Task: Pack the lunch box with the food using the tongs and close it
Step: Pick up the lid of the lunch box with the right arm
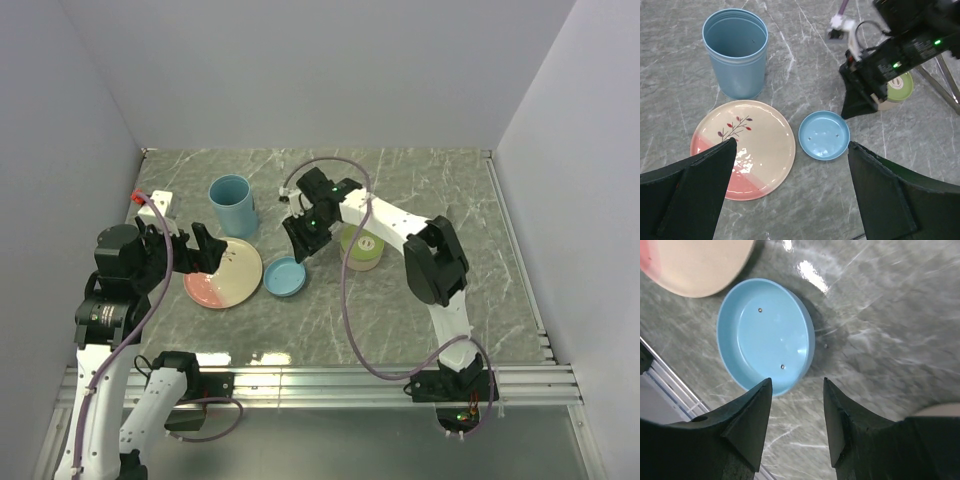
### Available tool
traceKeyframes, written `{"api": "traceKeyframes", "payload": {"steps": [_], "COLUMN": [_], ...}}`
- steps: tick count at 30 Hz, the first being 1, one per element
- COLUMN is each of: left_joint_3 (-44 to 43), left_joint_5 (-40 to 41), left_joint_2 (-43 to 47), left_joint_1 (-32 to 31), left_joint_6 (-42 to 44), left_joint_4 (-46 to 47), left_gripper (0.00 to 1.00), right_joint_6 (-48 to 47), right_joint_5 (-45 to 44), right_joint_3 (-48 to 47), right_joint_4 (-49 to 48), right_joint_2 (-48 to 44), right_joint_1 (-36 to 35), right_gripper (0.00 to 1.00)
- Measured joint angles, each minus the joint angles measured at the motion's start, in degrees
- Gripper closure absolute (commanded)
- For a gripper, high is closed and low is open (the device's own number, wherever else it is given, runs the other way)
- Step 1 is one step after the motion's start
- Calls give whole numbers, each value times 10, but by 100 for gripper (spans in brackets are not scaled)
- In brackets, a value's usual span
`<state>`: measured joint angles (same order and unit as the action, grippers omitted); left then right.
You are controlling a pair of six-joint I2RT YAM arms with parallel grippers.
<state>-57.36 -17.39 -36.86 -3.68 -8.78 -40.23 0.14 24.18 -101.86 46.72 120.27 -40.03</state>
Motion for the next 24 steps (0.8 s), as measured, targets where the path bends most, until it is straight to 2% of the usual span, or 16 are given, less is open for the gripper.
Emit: {"api": "traceKeyframes", "payload": {"steps": [6, 9, 11, 12, 15, 19, 24], "left_joint_3": [0, 0, 0, 0, 0, 0, 22], "left_joint_5": [-7, -8, -8, -9, -13, -36, -111], "left_joint_2": [0, 0, -1, -1, -7, -21, -9], "left_joint_1": [6, 6, 6, 6, 6, 6, 7], "left_joint_6": [-4, -5, -5, -5, -8, -22, -63], "left_joint_4": [0, 0, 0, 0, 1, 6, 72], "left_gripper": [1, 1, 1, 1, 1, 2, 2], "right_joint_6": [13, 17, 19, 17, 17, 27, 89], "right_joint_5": [1, -3, -4, -3, 7, 61, 238], "right_joint_3": [0, 0, 0, 0, 0, 3, 45], "right_joint_4": [1, 1, 1, 1, 1, -12, -84], "right_joint_2": [49, 65, 72, 73, 74, 71, 29], "right_joint_1": [-8, -10, -11, -11, -11, -1, 58], "right_gripper": [46, 50, 64, 80, 100, 100, 100]}}
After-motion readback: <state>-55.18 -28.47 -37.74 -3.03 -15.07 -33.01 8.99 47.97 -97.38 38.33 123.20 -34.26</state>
